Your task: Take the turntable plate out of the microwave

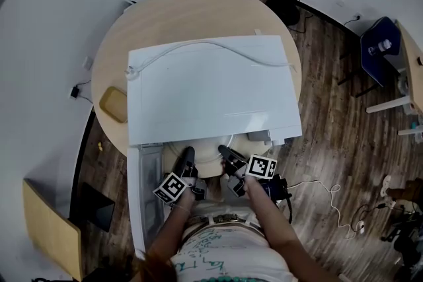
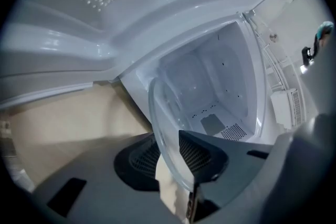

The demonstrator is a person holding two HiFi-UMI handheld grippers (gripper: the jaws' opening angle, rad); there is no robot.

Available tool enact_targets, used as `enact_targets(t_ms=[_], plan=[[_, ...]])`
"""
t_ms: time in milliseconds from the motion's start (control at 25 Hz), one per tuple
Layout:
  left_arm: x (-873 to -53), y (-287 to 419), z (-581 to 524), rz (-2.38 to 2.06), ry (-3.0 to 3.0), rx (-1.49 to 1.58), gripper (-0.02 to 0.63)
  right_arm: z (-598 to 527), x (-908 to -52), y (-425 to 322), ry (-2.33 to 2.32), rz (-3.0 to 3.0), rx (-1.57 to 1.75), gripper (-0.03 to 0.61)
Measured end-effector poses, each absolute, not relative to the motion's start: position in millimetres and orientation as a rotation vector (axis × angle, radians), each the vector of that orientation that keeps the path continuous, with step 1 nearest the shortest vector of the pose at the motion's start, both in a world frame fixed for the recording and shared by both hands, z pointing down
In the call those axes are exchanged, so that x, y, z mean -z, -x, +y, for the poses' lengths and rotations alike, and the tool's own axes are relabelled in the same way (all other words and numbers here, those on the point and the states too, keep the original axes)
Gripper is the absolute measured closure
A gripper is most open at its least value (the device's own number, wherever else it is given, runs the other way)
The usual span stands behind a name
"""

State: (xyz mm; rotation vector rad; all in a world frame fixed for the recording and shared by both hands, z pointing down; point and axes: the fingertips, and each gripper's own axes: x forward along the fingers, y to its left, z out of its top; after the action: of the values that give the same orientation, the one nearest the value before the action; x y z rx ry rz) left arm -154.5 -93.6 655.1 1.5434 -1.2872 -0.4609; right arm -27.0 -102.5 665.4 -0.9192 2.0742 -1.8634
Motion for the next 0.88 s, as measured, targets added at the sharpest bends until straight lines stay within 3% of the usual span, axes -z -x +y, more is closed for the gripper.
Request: enact_targets(t_ms=[200, 400, 560, 880], plan=[[-655, 164, -108, -1.312, -1.527, 0.493, 0.483, -103, -665, 27, 0.921, 2.122, 1.857, 0.525], [-657, 168, -113, -1.287, -1.478, 0.541, 0.529, -106, -665, 28, 0.931, 2.154, 1.831, 0.519], [-656, 166, -113, -1.279, -1.473, 0.534, 0.531, -115, -670, 18, 1.018, 2.177, 1.778, 0.448], [-656, 164, -106, -1.269, -1.479, 0.53, 0.531, -134, -670, 5, 1.043, 2.127, 1.785, 0.459]])
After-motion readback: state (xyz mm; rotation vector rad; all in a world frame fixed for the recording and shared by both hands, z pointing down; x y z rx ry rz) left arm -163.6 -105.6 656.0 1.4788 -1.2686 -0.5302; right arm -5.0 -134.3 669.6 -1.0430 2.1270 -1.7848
